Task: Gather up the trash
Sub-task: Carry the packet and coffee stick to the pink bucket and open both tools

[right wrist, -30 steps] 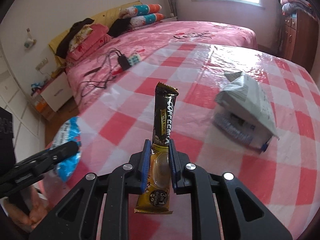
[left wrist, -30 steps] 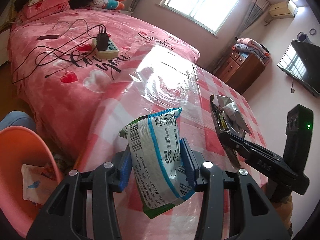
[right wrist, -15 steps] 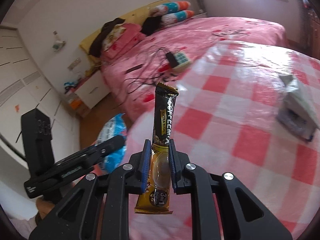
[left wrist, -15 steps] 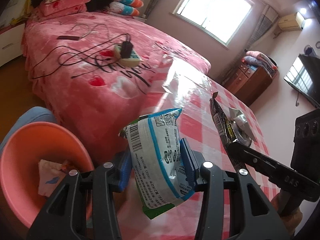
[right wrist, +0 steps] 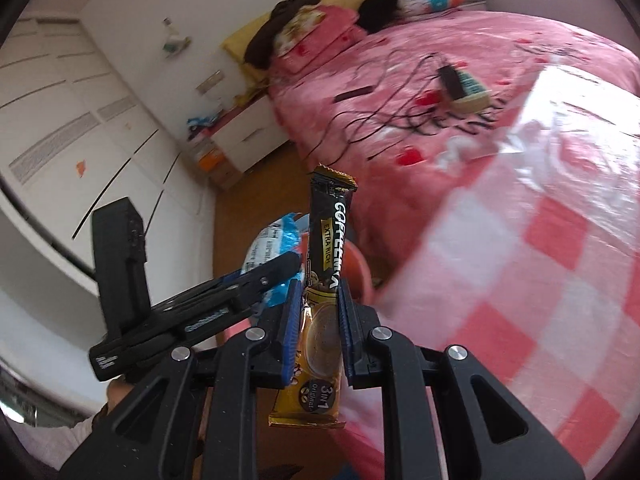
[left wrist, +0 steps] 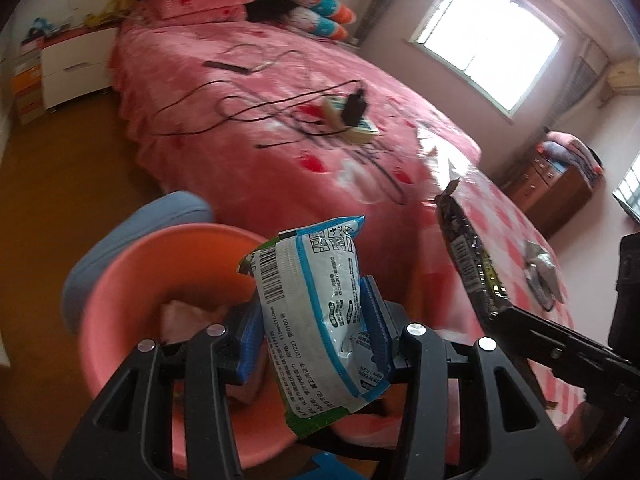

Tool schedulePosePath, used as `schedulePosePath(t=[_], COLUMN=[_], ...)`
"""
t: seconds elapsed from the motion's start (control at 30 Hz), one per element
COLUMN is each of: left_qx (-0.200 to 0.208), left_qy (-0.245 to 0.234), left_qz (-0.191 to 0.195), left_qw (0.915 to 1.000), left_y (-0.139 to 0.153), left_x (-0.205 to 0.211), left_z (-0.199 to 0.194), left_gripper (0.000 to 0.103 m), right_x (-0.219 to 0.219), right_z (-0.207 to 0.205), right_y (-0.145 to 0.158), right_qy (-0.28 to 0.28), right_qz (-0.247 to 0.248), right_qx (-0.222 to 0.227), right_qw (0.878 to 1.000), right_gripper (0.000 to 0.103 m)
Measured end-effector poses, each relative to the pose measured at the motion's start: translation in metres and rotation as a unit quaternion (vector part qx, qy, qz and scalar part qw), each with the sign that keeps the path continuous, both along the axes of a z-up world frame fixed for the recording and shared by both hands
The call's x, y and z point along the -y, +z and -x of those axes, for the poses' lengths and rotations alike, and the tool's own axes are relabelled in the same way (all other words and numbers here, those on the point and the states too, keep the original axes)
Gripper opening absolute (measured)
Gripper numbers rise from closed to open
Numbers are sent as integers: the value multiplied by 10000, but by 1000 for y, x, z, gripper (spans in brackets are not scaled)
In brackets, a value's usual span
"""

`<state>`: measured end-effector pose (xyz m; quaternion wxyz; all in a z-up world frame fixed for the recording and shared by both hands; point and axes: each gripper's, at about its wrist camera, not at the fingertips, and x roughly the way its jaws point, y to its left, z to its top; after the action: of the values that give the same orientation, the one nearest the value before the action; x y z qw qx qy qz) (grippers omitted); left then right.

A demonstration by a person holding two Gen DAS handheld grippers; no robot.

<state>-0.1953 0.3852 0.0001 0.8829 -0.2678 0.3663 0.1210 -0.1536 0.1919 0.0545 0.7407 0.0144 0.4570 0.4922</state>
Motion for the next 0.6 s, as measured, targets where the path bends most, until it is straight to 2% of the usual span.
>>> schedulePosePath(t=[0.03, 0.07, 0.1, 0.17, 0.2, 0.33, 0.4, 0.47, 0.6], left_qx=[-49, -82, -115, -218, -271, -426, -435, -357, -77], left_qy=[73, 170, 223, 372, 449, 589, 591, 537, 279], left_qz=[0, -16, -22, -56, -88, -236, -229, -235, -415], left_qw=[10000, 9998, 9997, 9991, 9986, 9971, 9970, 9976, 9987], left_y=[-3, -7, -10, -17, -20, -27, -28, -27, -24], left_x=[-5, -11, -15, -24, -28, -35, -34, -31, -16], left_z=[2, 5, 6, 10, 12, 18, 19, 19, 16], left_gripper=[47, 48, 52, 67, 74, 82, 83, 83, 85], right_x=[-5, -12, -17, -22, -20, -1, 14, 24, 52], right_z=[1, 2, 3, 4, 4, 4, 3, 2, 3], right_y=[-3, -8, -13, -22, -24, -22, -16, -11, -5], right_qy=[44, 105, 162, 156, 115, -139, -337, -513, -866], right_qz=[27, 85, 93, 91, 104, 86, 40, 61, 70], right_qx=[-27, -70, -141, -353, -396, -301, -135, 69, 449], right_qw=[10000, 9999, 9997, 9992, 9991, 9994, 9993, 9986, 9952], right_gripper=[26, 36, 51, 67, 71, 79, 83, 87, 87])
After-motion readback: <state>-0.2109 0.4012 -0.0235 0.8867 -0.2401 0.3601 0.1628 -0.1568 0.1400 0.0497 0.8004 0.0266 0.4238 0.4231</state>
